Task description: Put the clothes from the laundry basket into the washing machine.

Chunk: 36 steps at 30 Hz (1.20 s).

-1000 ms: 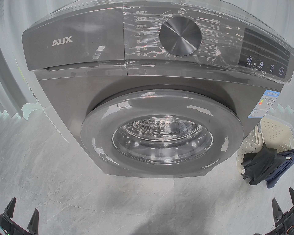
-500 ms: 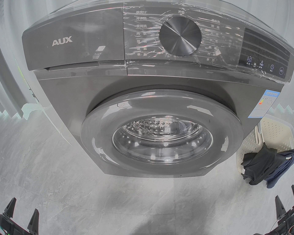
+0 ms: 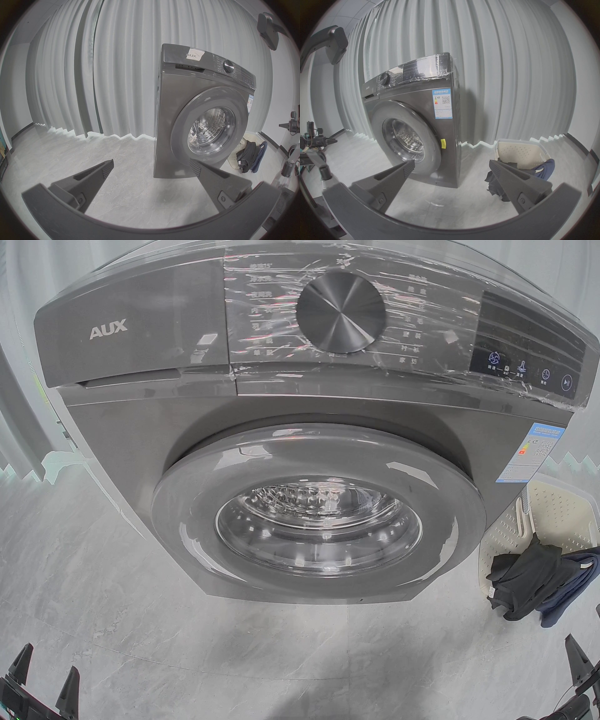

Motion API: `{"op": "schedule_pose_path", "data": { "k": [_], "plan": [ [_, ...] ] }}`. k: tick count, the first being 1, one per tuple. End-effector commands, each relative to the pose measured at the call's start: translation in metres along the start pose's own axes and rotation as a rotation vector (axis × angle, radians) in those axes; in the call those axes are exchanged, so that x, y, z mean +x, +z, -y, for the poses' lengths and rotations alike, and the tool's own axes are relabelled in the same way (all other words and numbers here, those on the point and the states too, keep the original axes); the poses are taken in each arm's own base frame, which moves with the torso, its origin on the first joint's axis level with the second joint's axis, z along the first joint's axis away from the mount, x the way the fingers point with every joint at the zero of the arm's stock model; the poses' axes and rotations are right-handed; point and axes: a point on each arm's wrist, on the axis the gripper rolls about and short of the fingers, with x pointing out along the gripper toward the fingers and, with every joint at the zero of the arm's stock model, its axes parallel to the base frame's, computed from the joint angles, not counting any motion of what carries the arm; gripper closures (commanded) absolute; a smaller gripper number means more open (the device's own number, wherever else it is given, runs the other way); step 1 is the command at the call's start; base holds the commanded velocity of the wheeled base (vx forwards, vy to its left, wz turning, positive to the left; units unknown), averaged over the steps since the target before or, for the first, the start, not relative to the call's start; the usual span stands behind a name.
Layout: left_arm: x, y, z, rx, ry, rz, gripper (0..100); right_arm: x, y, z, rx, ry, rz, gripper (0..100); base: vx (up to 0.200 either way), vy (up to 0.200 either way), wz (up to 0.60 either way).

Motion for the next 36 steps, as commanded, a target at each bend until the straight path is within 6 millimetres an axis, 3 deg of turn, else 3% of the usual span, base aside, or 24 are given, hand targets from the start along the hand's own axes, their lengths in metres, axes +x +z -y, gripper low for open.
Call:
{"op": "schedule_pose_path", "data": {
  "k": [1, 9, 16, 22, 27, 36],
  "plan": [
    [0.000, -0.005, 0.000, -0.001, 0.000, 0.000, 0, 0.012, 0.005, -0.001, 0.018, 0.108, -0.082, 0, 0.000, 0.000, 0.00],
    [0.000, -0.005, 0.000, 0.001, 0.001, -0.001, 0, 0.047, 0.033, 0.000, 0.051, 0.280, -0.220, 0, 0.000, 0.000, 0.00],
    [0.000, -0.005, 0.000, 0.001, 0.000, 0.000, 0, 0.098, 0.054, -0.001, 0.052, 0.371, -0.257, 0, 0.000, 0.000, 0.00],
    [0.000, -0.005, 0.000, 0.002, 0.001, -0.001, 0, 0.127, 0.059, -0.010, 0.056, 0.438, -0.282, 0, 0.000, 0.000, 0.00],
    [0.000, -0.005, 0.000, 0.001, 0.001, -0.001, 0, 0.151, 0.063, -0.031, 0.091, 0.461, -0.305, 0, 0.000, 0.000, 0.00],
    [0.000, -0.005, 0.000, 0.002, 0.001, -0.001, 0, 0.192, 0.060, -0.049, 0.101, 0.418, -0.301, 0, 0.000, 0.000, 0.00]
  ]
}}
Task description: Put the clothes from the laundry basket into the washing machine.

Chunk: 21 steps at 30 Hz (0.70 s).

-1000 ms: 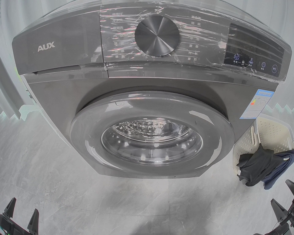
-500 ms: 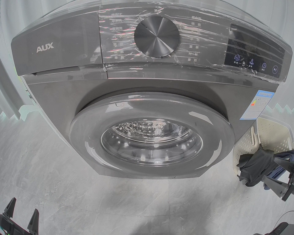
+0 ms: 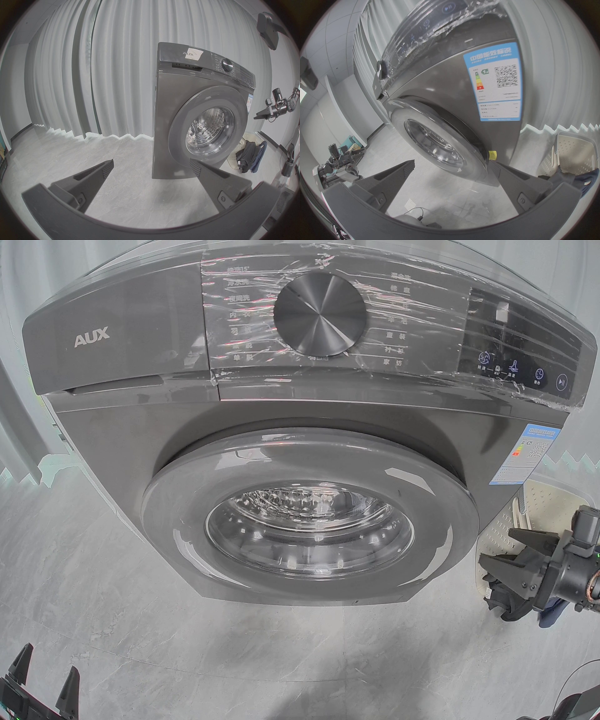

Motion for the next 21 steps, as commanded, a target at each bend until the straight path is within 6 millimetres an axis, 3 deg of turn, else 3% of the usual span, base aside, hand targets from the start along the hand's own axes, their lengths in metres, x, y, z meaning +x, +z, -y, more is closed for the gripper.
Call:
{"op": "schedule_pose_path", "data": {
  "k": [1, 11, 21],
  "plan": [
    [0.000, -0.005, 0.000, 0.000, 0.001, -0.001, 0, 0.038, -0.004, 0.004, 0.008, -0.008, -0.063, 0, 0.000, 0.000, 0.00],
    [0.000, -0.005, 0.000, -0.002, 0.001, -0.001, 0, 0.075, -0.004, 0.007, 0.007, -0.004, -0.082, 0, 0.000, 0.000, 0.00],
    [0.000, -0.005, 0.000, 0.000, 0.001, -0.001, 0, 0.064, -0.021, 0.004, 0.003, 0.011, -0.132, 0, 0.000, 0.000, 0.00]
  ]
}}
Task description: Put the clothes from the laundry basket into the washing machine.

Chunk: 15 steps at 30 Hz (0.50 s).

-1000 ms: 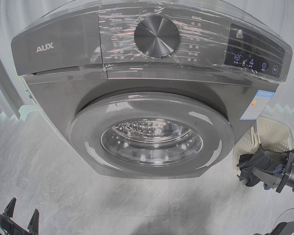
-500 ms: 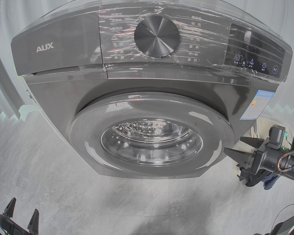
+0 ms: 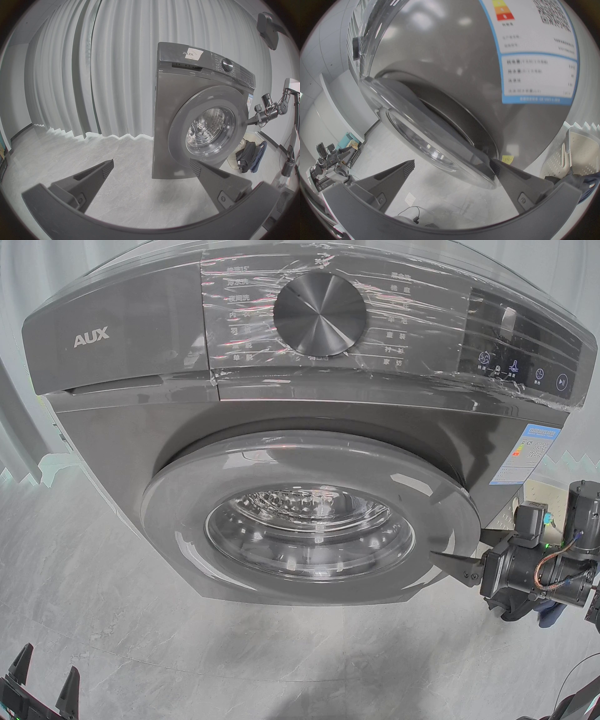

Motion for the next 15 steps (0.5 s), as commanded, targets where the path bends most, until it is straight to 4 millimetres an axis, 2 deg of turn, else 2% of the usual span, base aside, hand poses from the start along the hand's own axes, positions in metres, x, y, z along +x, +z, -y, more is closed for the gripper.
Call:
{"op": "schedule_pose_path", "data": {
  "k": [1, 5, 15],
  "plan": [
    [0.000, -0.005, 0.000, 0.000, 0.001, -0.001, 0, -0.009, -0.010, -0.005, -0.005, 0.024, -0.024, 0, 0.000, 0.000, 0.00],
    [0.000, -0.005, 0.000, 0.000, 0.001, -0.001, 0, -0.024, -0.019, -0.009, -0.011, 0.042, -0.030, 0, 0.000, 0.000, 0.00],
    [0.000, -0.005, 0.000, 0.006, -0.003, 0.000, 0, -0.024, -0.017, -0.007, -0.008, 0.028, -0.017, 0, 0.000, 0.000, 0.00]
  ]
}}
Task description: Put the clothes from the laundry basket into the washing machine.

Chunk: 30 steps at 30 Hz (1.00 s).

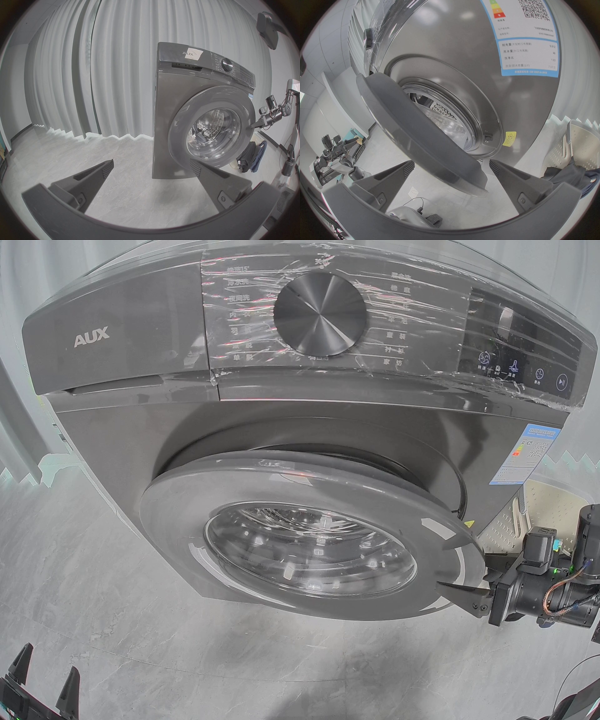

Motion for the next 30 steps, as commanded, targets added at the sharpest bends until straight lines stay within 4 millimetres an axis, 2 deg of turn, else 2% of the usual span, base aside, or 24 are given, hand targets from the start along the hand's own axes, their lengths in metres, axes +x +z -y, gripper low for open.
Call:
{"op": "schedule_pose_path", "data": {
  "k": [1, 6, 12, 15, 23, 30],
  "plan": [
    [0.000, -0.005, 0.000, 0.005, -0.002, 0.000, 0, -0.002, 0.004, -0.001, -0.004, 0.001, 0.021, 0, 0.000, 0.000, 0.00],
    [0.000, -0.005, 0.000, 0.005, -0.002, 0.000, 0, -0.001, 0.005, -0.001, -0.004, 0.002, 0.023, 0, 0.000, 0.000, 0.00],
    [0.000, -0.005, 0.000, 0.002, -0.002, 0.000, 0, 0.000, 0.008, -0.002, -0.009, 0.010, 0.032, 0, -0.200, 0.000, 0.00],
    [0.000, -0.005, 0.000, 0.005, -0.003, 0.000, 0, -0.001, 0.002, -0.004, -0.009, 0.018, 0.010, 0, -0.200, 0.000, 0.00],
    [0.000, -0.005, 0.000, 0.002, -0.003, 0.000, 0, -0.017, -0.007, -0.009, -0.039, 0.045, 0.017, 0, 0.000, 0.000, 0.00],
    [0.000, -0.005, 0.000, 0.003, -0.003, 0.000, 0, -0.014, -0.001, -0.006, -0.034, 0.023, 0.033, 0, 0.000, 0.000, 0.00]
  ]
}}
